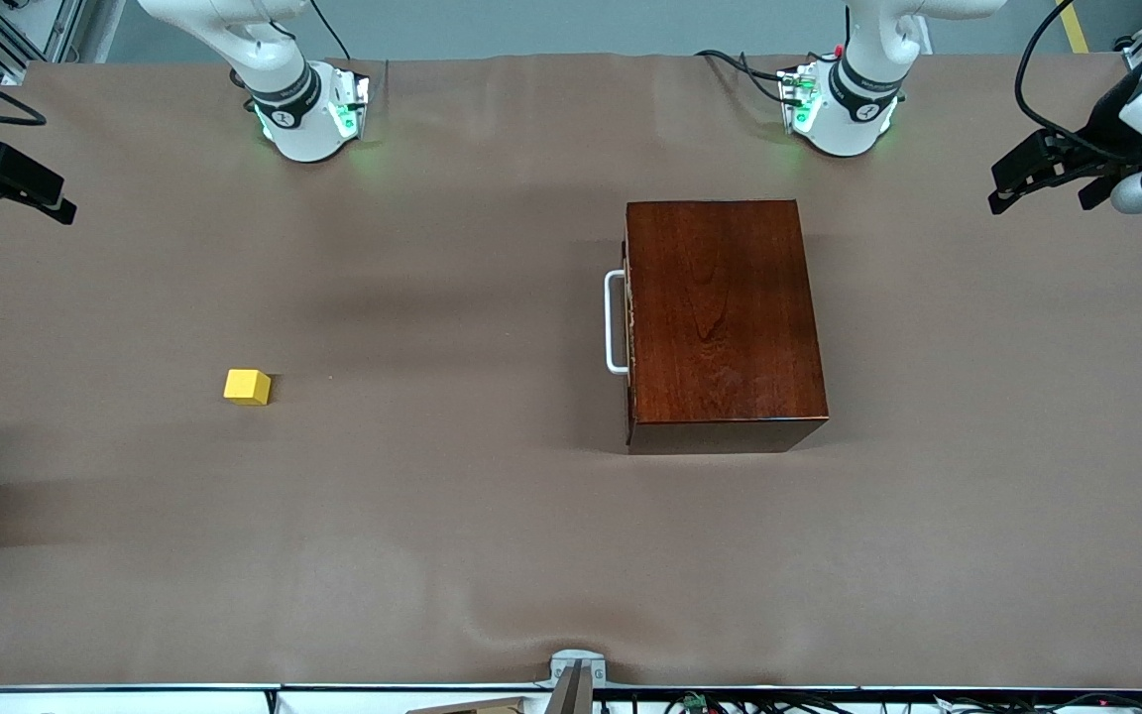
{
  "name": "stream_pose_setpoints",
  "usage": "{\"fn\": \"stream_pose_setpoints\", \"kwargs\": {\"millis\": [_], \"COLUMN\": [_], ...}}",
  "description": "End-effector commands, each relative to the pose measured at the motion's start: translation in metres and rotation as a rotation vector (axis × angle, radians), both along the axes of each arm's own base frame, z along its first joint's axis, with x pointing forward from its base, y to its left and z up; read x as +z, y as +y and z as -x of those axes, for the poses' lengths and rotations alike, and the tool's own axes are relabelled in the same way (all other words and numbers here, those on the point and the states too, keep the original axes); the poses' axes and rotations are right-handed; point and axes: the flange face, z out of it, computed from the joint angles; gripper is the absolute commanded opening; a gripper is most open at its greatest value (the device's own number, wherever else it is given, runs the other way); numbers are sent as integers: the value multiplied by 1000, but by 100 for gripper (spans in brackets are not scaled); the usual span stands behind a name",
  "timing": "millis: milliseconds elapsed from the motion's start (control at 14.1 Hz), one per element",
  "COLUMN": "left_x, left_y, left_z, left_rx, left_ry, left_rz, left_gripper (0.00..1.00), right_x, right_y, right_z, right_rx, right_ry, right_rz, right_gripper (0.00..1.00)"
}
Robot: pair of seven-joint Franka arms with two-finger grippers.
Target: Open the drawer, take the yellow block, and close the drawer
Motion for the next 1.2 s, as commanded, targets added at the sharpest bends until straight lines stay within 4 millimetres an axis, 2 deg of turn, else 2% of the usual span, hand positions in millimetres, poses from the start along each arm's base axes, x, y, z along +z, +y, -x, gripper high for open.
{"fn": "stream_pose_setpoints", "kwargs": {"millis": [0, 283, 425, 637, 920, 1133], "left_x": [6, 0, 4, 7, 7, 6], "left_y": [4, -3, 0, -9, -3, -8], "left_z": [-1, -5, -8, -15, -16, -14], "left_rx": [-8, -12, -5, -15, -1, 0], "left_ry": [-16, -7, -17, -21, -17, -5], "left_rz": [-22, -37, -36, -37, -38, -41], "left_gripper": [100, 100, 100, 100, 100, 100], "right_x": [3, 2, 2, 2, 2, 1], "right_y": [0, -3, -3, -2, -3, -3], "right_z": [1, 1, 1, 1, 1, 1], "right_rx": [5, 7, 7, 8, 8, 7], "right_ry": [-1, 0, 2, 0, 2, 3], "right_rz": [17, 23, 24, 26, 26, 26], "right_gripper": [100, 100, 100, 100, 100, 100]}}
